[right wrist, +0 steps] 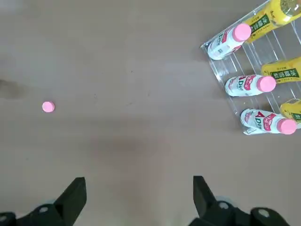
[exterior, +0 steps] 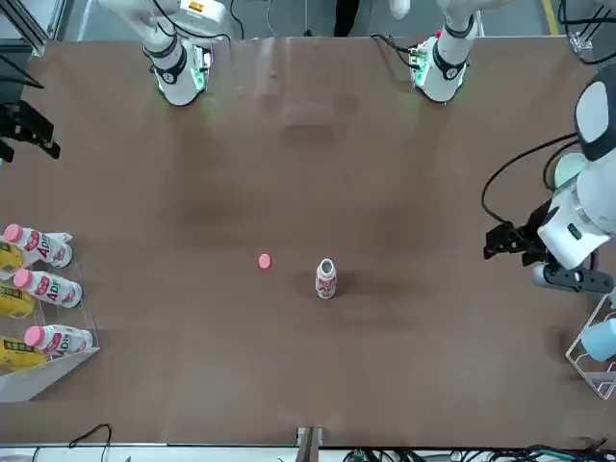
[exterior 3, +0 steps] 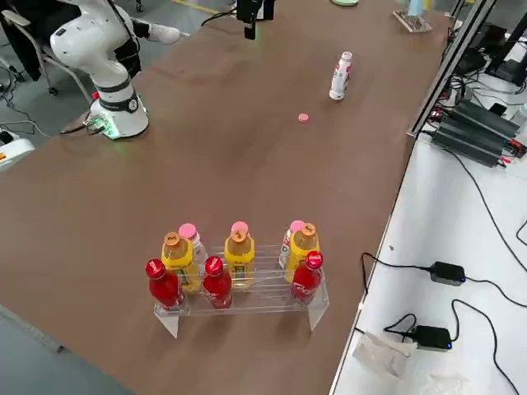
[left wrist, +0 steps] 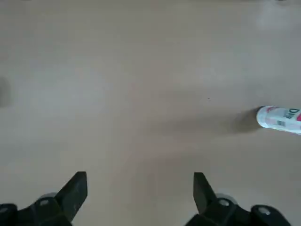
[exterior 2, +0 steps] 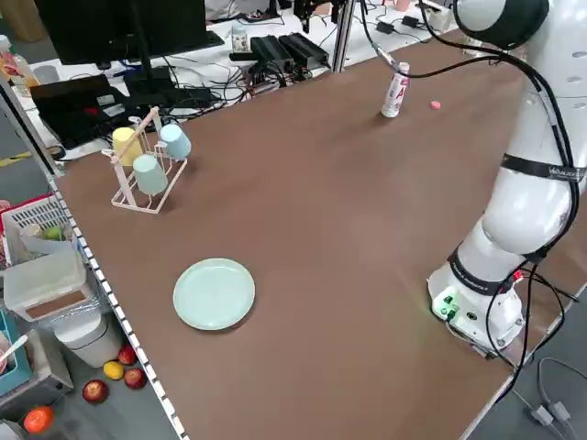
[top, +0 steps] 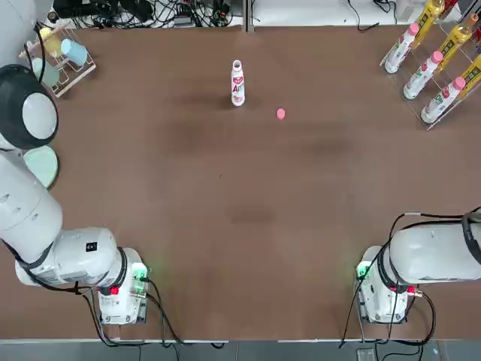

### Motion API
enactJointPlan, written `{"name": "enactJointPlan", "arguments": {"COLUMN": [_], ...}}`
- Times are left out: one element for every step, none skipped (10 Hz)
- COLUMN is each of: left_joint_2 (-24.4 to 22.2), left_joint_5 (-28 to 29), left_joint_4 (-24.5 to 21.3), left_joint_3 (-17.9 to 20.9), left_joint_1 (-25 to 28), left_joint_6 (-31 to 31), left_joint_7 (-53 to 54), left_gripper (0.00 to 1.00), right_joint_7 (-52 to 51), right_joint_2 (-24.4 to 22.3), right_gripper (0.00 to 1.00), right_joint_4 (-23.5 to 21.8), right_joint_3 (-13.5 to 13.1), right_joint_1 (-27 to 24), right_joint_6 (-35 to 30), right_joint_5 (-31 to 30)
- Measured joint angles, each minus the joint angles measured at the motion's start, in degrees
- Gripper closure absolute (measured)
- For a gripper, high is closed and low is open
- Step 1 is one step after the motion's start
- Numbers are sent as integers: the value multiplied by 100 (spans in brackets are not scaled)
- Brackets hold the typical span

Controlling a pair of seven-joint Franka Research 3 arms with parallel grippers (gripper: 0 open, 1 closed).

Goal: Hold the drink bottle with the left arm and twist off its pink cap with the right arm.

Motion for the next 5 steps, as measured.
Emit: {"name": "enactJointPlan", "arguments": {"left_joint_2": [-104,-216,-316,-374,-402], "left_joint_5": [101,247,362,399,400], "left_joint_4": [12,14,15,15,15], "left_joint_3": [59,85,96,86,87], "left_joint_1": [2,6,63,271,503], "left_joint_6": [-98,-249,-407,-507,-536], "left_joint_7": [-147,-190,-192,-85,165], "left_gripper": [0,0,0,0,0], "right_joint_7": [0,0,0,0,0], "right_joint_2": [0,0,0,0,0], "right_gripper": [0,0,0,0,0], "right_joint_4": [1,1,2,3,5], "right_joint_3": [-2,-9,-21,-27,-29], "right_joint_1": [-1,-1,-2,-4,-4], "right_joint_6": [5,9,13,16,17], "right_joint_5": [0,0,0,0,0]}}
